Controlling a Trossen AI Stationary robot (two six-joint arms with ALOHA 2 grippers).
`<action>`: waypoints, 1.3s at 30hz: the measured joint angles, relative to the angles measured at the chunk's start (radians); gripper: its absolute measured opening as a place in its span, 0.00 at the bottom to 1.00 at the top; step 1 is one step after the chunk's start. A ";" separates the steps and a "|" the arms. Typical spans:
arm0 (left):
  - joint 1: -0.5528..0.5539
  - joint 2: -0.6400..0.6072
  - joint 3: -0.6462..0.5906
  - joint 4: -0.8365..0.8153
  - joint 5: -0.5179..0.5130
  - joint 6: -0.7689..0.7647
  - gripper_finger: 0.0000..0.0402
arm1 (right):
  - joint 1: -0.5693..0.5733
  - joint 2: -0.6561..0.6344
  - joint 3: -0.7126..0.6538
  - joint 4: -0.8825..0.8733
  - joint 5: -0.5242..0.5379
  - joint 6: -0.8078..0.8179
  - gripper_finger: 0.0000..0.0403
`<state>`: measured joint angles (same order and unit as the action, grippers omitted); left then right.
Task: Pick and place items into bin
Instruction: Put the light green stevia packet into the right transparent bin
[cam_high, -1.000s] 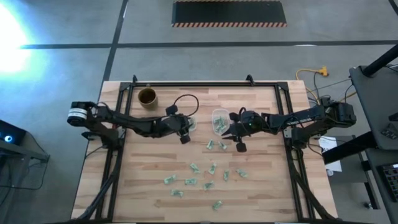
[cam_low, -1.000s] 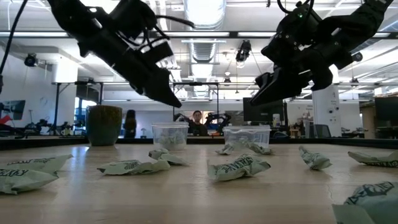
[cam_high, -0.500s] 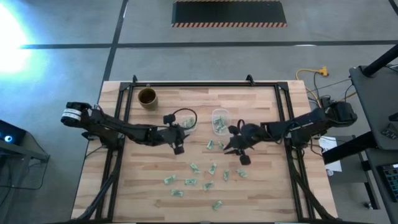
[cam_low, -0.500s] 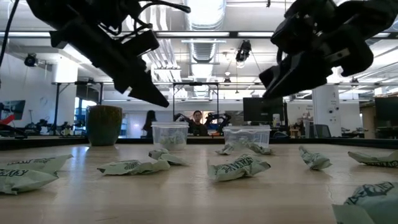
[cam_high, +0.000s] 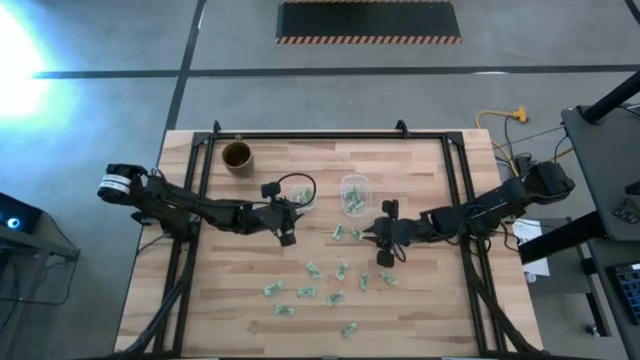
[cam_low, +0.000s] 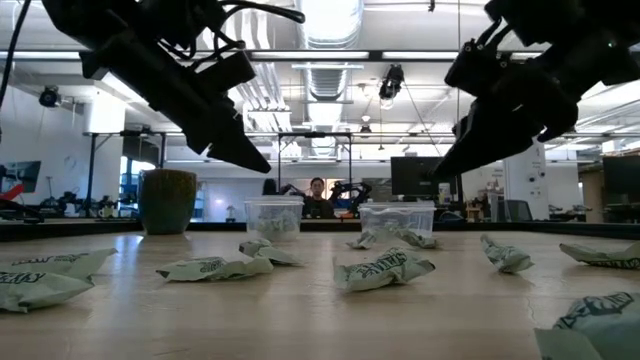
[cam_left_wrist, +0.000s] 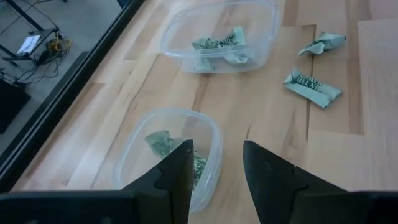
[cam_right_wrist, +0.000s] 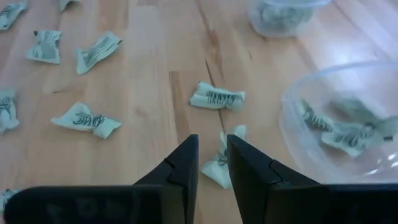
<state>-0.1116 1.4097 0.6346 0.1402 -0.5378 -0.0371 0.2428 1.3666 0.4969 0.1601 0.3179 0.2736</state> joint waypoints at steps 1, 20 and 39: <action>0.000 0.000 0.000 0.000 0.000 0.000 0.31 | 0.001 0.007 0.000 0.000 0.000 0.017 0.18; -0.002 0.000 -0.001 0.001 0.000 -0.004 0.31 | 0.001 0.220 -0.002 0.104 -0.003 0.121 0.42; -0.002 -0.001 0.000 0.008 0.000 -0.008 0.31 | 0.002 0.334 0.063 0.115 0.044 0.138 0.47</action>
<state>-0.1135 1.4090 0.6342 0.1486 -0.5374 -0.0452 0.2443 1.7003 0.5602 0.2754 0.3621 0.4115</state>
